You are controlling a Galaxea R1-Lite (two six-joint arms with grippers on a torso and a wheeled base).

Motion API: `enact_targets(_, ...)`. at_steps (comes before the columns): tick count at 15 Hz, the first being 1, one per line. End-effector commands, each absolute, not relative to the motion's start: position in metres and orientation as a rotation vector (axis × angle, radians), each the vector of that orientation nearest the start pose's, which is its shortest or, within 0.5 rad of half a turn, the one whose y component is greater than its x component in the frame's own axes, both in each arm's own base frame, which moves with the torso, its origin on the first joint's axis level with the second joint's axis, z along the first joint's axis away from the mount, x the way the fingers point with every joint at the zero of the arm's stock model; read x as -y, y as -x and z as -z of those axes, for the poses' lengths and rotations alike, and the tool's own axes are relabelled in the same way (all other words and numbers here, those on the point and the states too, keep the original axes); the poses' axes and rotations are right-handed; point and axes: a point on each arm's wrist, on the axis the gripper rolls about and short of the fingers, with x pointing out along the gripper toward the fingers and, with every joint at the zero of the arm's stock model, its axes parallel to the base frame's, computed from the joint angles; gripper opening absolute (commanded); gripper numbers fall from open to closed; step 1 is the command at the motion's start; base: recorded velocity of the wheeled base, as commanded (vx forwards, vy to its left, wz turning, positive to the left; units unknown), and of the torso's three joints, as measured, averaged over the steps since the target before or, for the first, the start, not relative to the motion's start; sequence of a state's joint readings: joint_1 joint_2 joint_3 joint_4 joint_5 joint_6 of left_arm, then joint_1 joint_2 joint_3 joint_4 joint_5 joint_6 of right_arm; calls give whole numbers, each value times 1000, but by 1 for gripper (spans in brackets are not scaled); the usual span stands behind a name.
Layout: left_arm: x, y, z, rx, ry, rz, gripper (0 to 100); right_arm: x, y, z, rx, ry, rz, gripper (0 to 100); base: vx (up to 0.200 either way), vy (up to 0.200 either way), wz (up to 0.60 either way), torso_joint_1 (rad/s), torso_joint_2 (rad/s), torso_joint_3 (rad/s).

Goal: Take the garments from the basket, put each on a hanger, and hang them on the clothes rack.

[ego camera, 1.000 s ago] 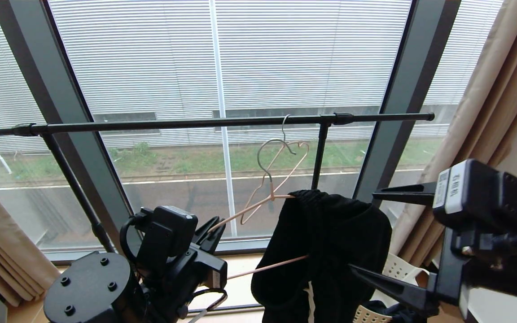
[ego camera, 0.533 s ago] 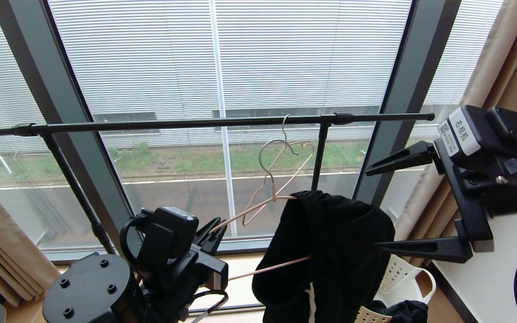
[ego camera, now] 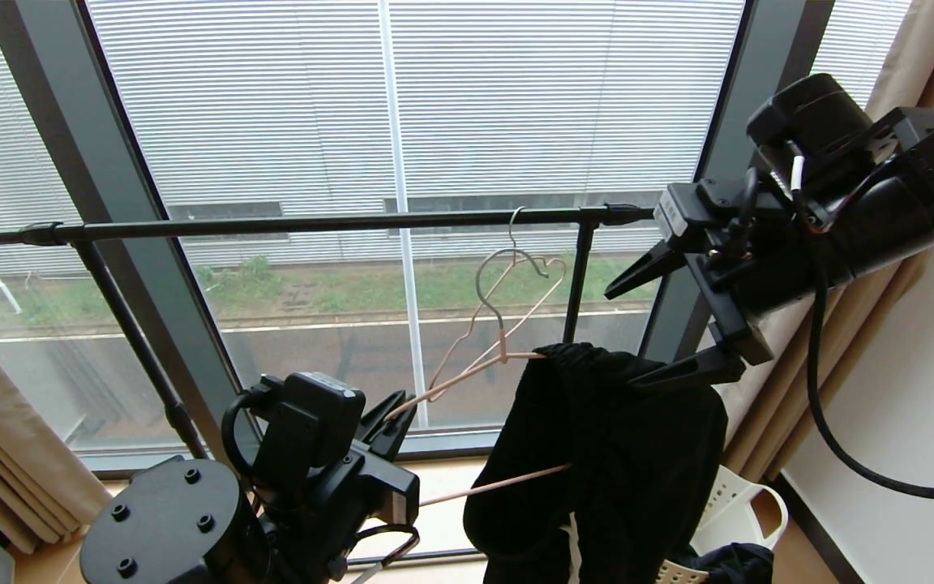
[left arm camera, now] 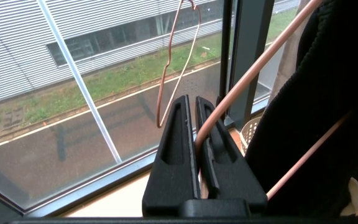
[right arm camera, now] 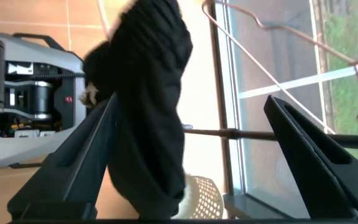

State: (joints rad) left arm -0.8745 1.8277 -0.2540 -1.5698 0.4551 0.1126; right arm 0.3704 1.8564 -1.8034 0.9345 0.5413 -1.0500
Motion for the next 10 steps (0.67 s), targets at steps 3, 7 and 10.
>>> enact_targets(3,187,-169,-115,20,-113,420,0,-134,-314,-254,-537,824,-1243,100,0,0,0,0,0,0)
enact_targets(7,188,-168,-114,20,-113,426,0,-139,-328,-252,-530,827,-1223,100,0,0,0,0,0,0)
enact_targets(10,188,-168,-114,19,-114,425,0,-146,-335,-249,-531,827,-1229,100,0,0,0,0,0,0)
